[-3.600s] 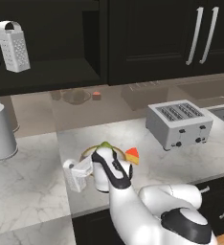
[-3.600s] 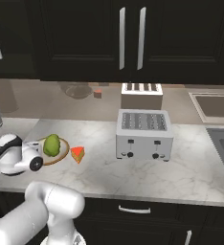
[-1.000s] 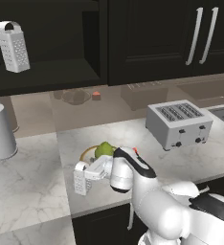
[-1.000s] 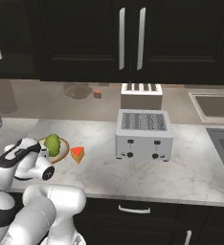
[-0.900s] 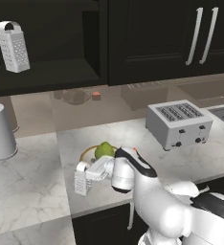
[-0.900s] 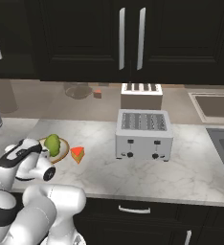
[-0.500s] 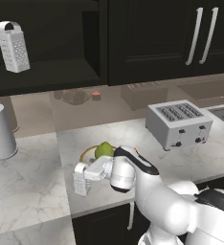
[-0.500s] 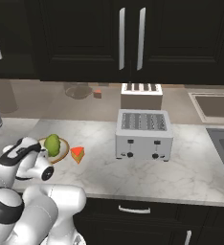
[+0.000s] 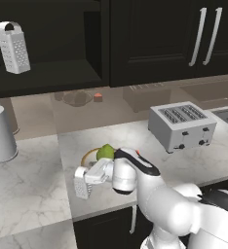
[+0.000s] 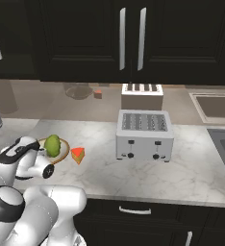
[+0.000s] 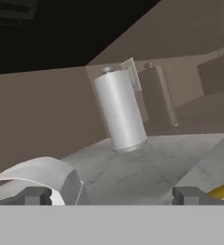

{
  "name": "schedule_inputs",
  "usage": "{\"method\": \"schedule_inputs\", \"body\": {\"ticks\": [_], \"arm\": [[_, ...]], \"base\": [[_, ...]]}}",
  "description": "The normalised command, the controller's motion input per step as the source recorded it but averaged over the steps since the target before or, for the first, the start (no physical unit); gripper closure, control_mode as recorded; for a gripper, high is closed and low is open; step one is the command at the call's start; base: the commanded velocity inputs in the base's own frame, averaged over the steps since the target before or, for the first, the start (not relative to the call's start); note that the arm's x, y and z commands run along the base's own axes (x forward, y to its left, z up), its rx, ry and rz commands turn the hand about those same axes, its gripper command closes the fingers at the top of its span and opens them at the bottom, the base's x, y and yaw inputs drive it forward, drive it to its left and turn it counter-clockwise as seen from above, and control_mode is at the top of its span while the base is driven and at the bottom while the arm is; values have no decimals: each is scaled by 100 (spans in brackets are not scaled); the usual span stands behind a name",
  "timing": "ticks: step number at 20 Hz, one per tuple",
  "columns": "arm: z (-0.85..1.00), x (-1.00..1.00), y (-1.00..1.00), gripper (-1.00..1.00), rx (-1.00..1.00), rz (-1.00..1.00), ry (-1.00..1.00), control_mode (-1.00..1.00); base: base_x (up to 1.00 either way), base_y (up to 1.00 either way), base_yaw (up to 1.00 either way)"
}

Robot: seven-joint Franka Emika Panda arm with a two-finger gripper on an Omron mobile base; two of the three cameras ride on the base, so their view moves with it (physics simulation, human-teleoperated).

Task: Pick the cheese from the fridge and the cheese grater from the cabinet and place them next to the salad bowl.

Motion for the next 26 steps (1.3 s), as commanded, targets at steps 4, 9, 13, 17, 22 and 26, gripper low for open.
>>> {"method": "schedule_inputs", "body": {"ticks": [4,9,13,17,22,26], "arm": [[-20,0,-11,-100,-5,16,-1,-100],[-13,0,-15,-100,-1,12,-1,-100],[-2,0,-8,-100,0,6,-1,-100],[0,0,0,-100,0,0,0,-100],[0,0,0,-100,0,0,0,-100],[0,0,0,-100,-1,1,-2,-100]], "base": [[0,0,0],[0,0,0],[0,0,0],[0,0,0],[0,0,0],[0,0,0]]}}
